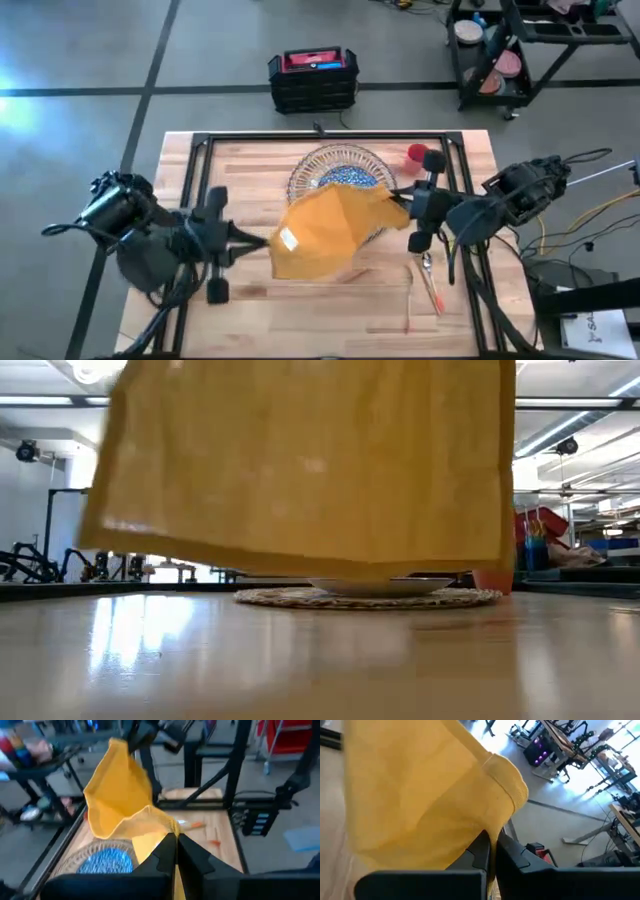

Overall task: Set table place
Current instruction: Fold the yellow table napkin

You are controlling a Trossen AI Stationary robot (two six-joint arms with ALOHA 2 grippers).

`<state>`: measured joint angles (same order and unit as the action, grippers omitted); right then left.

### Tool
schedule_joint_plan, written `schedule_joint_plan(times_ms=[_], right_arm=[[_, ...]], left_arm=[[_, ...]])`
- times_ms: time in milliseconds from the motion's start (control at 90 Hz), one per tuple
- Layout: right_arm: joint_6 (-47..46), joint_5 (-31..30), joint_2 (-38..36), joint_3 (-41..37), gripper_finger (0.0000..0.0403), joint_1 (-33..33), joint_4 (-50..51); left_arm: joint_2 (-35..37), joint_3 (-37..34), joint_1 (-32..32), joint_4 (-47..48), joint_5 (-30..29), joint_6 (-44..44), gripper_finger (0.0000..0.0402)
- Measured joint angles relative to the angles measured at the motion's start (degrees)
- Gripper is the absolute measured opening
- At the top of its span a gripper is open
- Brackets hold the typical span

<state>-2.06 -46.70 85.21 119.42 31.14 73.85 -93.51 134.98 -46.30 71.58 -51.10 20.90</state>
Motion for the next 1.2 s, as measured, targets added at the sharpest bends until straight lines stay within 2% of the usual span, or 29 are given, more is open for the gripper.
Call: schedule_joint_plan(times_ms=[133, 289, 544, 656, 756, 967, 1089, 1200], right_arm=[[-2.5, 0.1, 0.0, 0.3, 0.0000, 0.7, 2.6], [-7.9, 0.2, 0.1, 0.2, 0.0000, 1.3, 7.5], [-13.5, 1.8, 0.2, -3.0, 0.0000, 1.2, 10.0], [-13.5, 3.2, 0.2, -4.9, 0.0000, 1.2, 9.5], [-8.9, 3.3, 0.2, -5.6, 0.0000, 0.2, 7.5], [6.6, 4.4, 0.2, -8.0, 0.0000, -5.4, -7.2], [14.4, 13.9, 0.2, -11.4, 0.0000, -10.1, -15.6], [18.6, 20.5, 0.2, -15.1, 0.0000, -14.6, -21.5]], left_arm=[[0.1, 0.0, -4.2, -0.8, -6.9, 0.7, 0.0000], [0.5, 0.0, -8.1, 1.4, -11.2, 4.4, 0.0000], [-0.2, -0.1, -8.3, 14.1, -10.8, 20.1, 0.0000], [-1.7, -0.1, -8.0, 16.0, -9.9, 25.6, 0.0000], [-3.8, -0.1, -7.8, 14.7, -9.9, 27.9, 0.0000], [-8.5, -0.1, -6.5, 6.7, -8.6, 25.5, 0.0000], [-9.9, -0.1, -6.5, 0.6, -9.3, 20.7, 0.0000], [-10.1, -0.1, -6.5, -8.8, -11.4, 11.3, 0.0000]])
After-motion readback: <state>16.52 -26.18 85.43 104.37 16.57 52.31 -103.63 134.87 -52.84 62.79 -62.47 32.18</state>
